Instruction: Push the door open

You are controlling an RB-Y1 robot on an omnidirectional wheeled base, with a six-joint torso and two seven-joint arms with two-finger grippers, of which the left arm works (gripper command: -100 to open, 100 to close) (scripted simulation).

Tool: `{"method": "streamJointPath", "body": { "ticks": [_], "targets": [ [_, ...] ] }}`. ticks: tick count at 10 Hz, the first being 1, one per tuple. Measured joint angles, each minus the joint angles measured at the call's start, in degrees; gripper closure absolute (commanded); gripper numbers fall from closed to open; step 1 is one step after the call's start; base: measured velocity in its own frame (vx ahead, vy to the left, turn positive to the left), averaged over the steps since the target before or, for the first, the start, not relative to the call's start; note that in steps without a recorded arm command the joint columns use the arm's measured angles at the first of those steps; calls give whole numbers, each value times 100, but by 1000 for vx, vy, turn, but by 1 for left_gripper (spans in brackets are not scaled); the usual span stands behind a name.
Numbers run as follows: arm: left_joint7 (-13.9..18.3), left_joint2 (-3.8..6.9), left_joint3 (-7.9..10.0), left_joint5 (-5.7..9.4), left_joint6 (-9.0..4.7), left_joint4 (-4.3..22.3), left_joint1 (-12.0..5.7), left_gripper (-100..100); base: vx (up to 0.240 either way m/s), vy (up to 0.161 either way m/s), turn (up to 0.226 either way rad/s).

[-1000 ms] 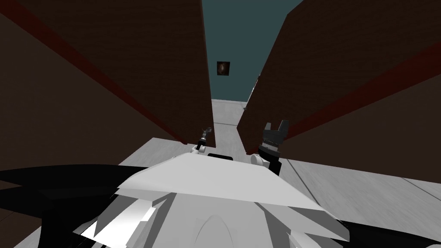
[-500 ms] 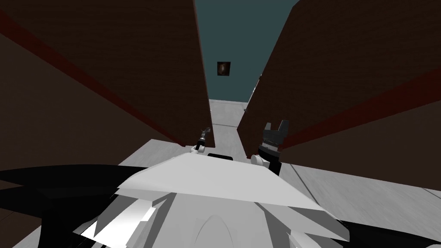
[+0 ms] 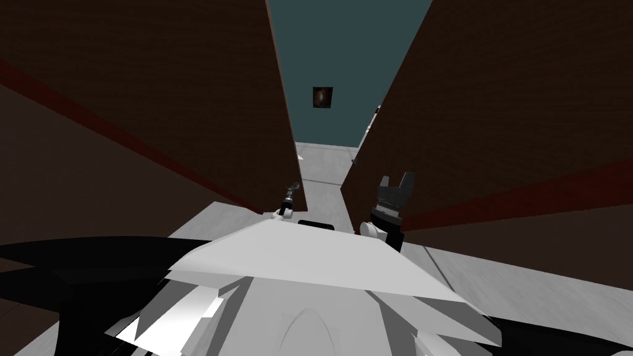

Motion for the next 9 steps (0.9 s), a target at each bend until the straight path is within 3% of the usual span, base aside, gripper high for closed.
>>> {"method": "streamJointPath", "body": {
  "ticks": [1, 2, 3, 5, 6, 7, 8, 9],
  "targets": [
    [-7, 47, 75, 45, -114, 282, -149, 100, 176, -75, 61],
    [-35, 49, 144, 82, -145, 291, -139, 100, 186, -59, 54],
    [-46, 57, 186, 106, -91, 171, -53, 100, 182, -47, 72],
    [-98, 59, 313, 178, -133, 276, -91, 100, 194, -72, 45],
    [-129, 45, 356, 200, 36, -88, 110, 100, 141, -55, 58],
    [-136, 78, 400, 225, 18, 27, 28, 100, 92, -14, 25],
    [-137, 114, 446, 252, -129, 304, -125, 100, 139, -34, 42],
    [-164, 96, 498, 281, -161, 308, -102, 100, 175, -51, 72]
  ]
}}
